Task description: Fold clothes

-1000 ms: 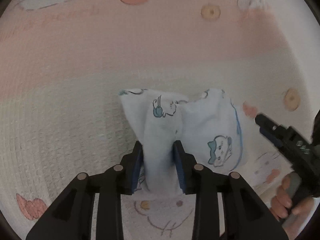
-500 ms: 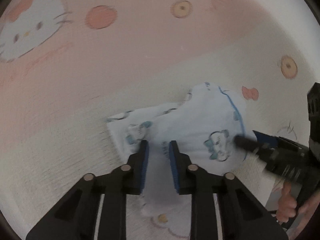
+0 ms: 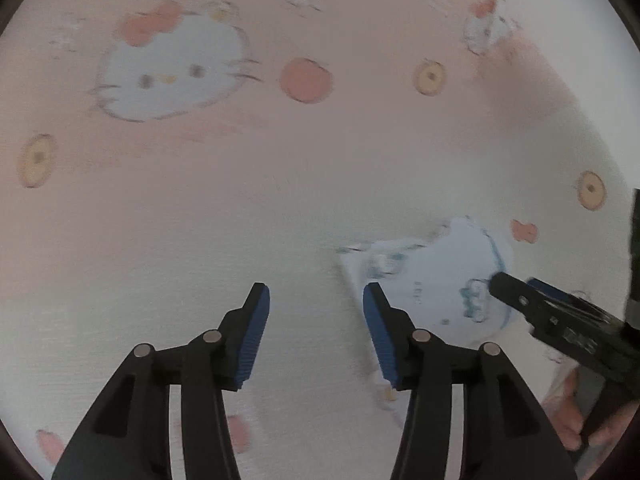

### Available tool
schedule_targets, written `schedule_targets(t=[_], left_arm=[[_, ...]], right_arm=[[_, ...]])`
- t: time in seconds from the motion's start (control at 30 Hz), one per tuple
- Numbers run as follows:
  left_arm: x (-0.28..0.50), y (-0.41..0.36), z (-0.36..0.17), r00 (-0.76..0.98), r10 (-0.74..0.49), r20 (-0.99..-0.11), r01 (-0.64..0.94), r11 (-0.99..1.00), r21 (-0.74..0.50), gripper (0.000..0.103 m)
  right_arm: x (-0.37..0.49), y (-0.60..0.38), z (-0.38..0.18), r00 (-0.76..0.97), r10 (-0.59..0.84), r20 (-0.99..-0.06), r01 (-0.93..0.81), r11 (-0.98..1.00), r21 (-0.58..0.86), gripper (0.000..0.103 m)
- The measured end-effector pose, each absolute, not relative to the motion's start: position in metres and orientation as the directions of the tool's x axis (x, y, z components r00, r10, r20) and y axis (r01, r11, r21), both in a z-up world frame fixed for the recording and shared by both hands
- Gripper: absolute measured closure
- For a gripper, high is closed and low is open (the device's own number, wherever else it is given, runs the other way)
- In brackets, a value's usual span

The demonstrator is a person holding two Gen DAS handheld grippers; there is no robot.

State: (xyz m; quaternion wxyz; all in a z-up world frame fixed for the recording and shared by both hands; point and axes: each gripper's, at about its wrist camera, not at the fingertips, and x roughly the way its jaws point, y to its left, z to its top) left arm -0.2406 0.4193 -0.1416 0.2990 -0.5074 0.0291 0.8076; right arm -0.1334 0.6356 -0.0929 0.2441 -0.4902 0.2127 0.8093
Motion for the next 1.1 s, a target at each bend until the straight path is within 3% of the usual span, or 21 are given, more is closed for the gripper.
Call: schedule_targets(t=[0.13,0.2,0.33,0.43,0.77,1.1], left_arm=[[-0.251,0.377,-0.126,-0.375,0.404,-0.835,-0.450,-0.866,-0.217,0.039],[-0.254,0.348,-0.116,-0.409,0.368,-0.835,-0.414,-0.890,-0.190,0.038],[-0.256,0.287,-0.093,-0.463,0.307,-0.831,-0.358,-0.923,-0.142,0.038],[-0.254,0.239,-0.070,-0.488,0.282,-0.826,-0.334,-0.935,-0.122,0.037],[-0.201,0.089,-0.033,-0.567,0.178,-0.804,-0.277,-0.961,-0.017,0.035],[-0.085,0.005,-0.020,-0.600,0.225,-0.768,-0.259,-0.963,-0.079,0.031]], right_arm=[[-0.147,0.590,-0.075,-0.456,0.135,-0.879,-0.550,-0.820,0.159,0.016],[-0.153,0.562,-0.066,-0.479,0.115,-0.870,-0.517,-0.838,0.173,0.009],[-0.166,0.505,-0.046,-0.521,0.074,-0.851,-0.449,-0.871,0.199,0.007],[-0.167,0.440,-0.038,-0.546,0.018,-0.837,-0.372,-0.901,0.223,0.001],[-0.133,0.302,0.001,-0.574,-0.007,-0.819,-0.334,-0.911,0.242,0.001],[-0.045,0.215,0.034,-0.594,0.089,-0.799,-0.350,-0.924,0.157,0.001]])
